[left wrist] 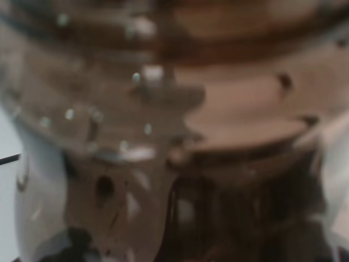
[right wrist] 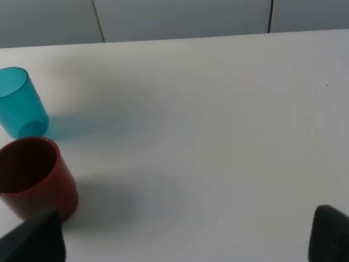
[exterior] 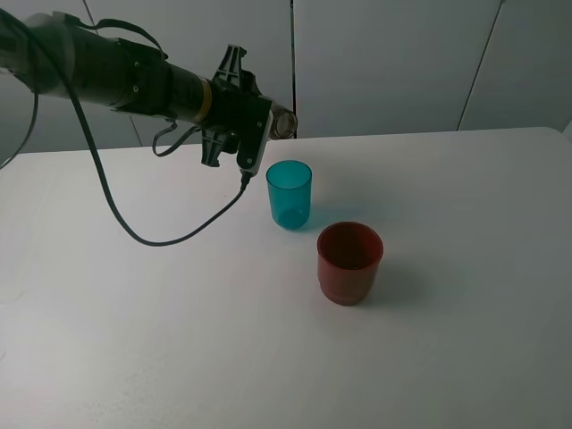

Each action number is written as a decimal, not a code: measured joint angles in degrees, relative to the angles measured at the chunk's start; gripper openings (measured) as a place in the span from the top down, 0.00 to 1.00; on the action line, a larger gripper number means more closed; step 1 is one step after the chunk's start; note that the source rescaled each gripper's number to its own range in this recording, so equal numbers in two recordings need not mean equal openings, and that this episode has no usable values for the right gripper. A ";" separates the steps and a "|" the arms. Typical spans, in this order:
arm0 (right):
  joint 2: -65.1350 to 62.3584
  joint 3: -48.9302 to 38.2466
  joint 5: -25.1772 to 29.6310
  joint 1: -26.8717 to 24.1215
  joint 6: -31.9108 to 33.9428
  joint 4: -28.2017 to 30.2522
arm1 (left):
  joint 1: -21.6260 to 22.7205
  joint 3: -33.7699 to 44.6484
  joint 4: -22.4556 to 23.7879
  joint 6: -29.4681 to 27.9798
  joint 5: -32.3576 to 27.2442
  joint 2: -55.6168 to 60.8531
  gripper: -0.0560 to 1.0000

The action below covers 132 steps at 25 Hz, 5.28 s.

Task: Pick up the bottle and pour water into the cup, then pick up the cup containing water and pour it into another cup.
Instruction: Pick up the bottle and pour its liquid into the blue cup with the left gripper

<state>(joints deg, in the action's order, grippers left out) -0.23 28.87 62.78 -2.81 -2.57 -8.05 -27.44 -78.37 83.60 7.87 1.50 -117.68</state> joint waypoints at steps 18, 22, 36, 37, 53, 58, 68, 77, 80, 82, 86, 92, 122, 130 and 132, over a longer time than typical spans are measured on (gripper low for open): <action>0.00 0.00 0.00 0.00 0.00 0.00 | -0.22 -0.05 5.79 -0.25 -1.50 -1.91 0.92; 0.00 0.00 0.00 0.00 0.00 0.00 | -0.22 -0.05 7.79 -0.25 -2.61 -1.91 0.92; 0.00 0.00 0.00 0.00 0.00 0.00 | -0.48 -0.05 11.19 -0.25 -4.91 -1.91 0.92; 0.00 0.00 0.00 0.00 0.00 0.00 | -0.59 -0.05 11.33 -0.25 -5.36 -1.91 0.92; 0.00 0.00 0.00 0.00 0.00 0.00 | -2.23 -0.05 13.38 -0.25 -8.57 -1.91 0.92; 0.00 0.00 0.00 0.00 0.00 0.00 | -2.32 -0.05 14.59 -0.25 -9.57 -1.91 0.92; 0.00 0.00 0.00 0.00 0.00 0.00 | -2.98 -0.05 15.77 -0.25 -10.80 -1.91 0.92; 0.00 0.00 0.00 0.00 0.00 0.00 | -2.98 -0.05 15.77 -0.25 -11.55 -1.91 0.92; 0.00 0.00 0.00 0.00 0.00 0.00 | -2.98 -0.05 15.89 -0.25 -11.66 -1.91 0.92; 0.00 0.00 0.00 0.00 0.00 0.00 | -2.98 -0.05 15.89 -0.03 -11.88 -1.91 0.92; 0.00 0.00 0.00 0.00 0.00 0.00 | -2.98 -0.05 15.89 0.90 -12.09 -1.91 0.92; 0.00 0.00 0.00 0.00 0.00 0.00 | -3.03 -0.05 15.89 1.25 -12.51 -1.91 0.92; 0.00 0.00 0.00 0.00 0.00 0.00 | -5.03 -0.05 16.00 3.06 -14.79 -1.91 0.92; 0.00 0.00 0.00 0.00 0.00 0.00 | -5.03 -0.05 16.00 5.10 -15.81 -1.91 0.92; 0.00 0.00 0.00 0.00 0.00 0.00 | -5.03 -0.05 16.00 5.50 -15.95 -1.91 0.92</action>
<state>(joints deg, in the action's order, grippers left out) -0.23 28.87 62.78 -2.81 -2.57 -8.05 -32.46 -78.42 99.60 13.37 -14.45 -119.60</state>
